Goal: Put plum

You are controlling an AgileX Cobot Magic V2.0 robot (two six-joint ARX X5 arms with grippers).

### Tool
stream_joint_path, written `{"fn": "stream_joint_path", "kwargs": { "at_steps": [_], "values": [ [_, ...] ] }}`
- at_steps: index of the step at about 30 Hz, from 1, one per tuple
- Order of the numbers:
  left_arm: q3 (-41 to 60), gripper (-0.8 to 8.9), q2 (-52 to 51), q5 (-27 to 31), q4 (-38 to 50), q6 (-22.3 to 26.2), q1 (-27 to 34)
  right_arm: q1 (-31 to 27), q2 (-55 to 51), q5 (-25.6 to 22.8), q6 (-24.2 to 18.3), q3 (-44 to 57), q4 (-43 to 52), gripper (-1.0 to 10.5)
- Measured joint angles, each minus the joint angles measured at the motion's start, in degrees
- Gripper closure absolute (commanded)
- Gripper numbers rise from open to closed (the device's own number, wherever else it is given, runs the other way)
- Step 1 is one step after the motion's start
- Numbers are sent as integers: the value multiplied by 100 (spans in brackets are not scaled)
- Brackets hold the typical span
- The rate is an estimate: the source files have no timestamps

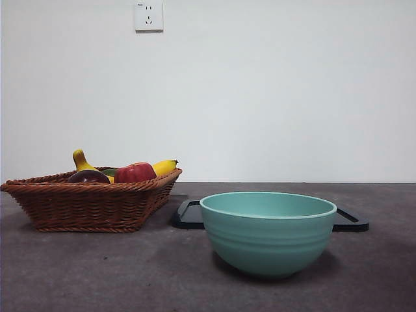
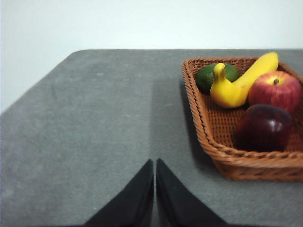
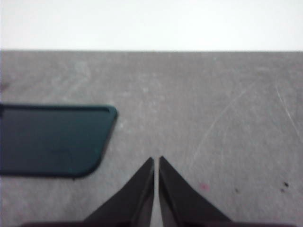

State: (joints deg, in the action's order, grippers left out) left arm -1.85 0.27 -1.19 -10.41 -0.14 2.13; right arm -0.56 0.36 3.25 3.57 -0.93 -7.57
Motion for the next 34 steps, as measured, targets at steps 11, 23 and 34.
{"fn": "stream_joint_path", "kwargs": {
  "at_steps": [11, 23, 34],
  "values": [
    [-7, 806, 0, -2, -11, -1598, 0, 0, 0, 142, 831, 0, 264, 941],
    [-1222, 805, 208, -52, -815, -2133, 0, 0, 107, 190, 1480, -1027, -280, 941],
    [-2927, 805, 1602, -1316, -1915, -1709, 0, 0, 1641, 1180, 1150, -3169, -1836, 941]
  ]
}}
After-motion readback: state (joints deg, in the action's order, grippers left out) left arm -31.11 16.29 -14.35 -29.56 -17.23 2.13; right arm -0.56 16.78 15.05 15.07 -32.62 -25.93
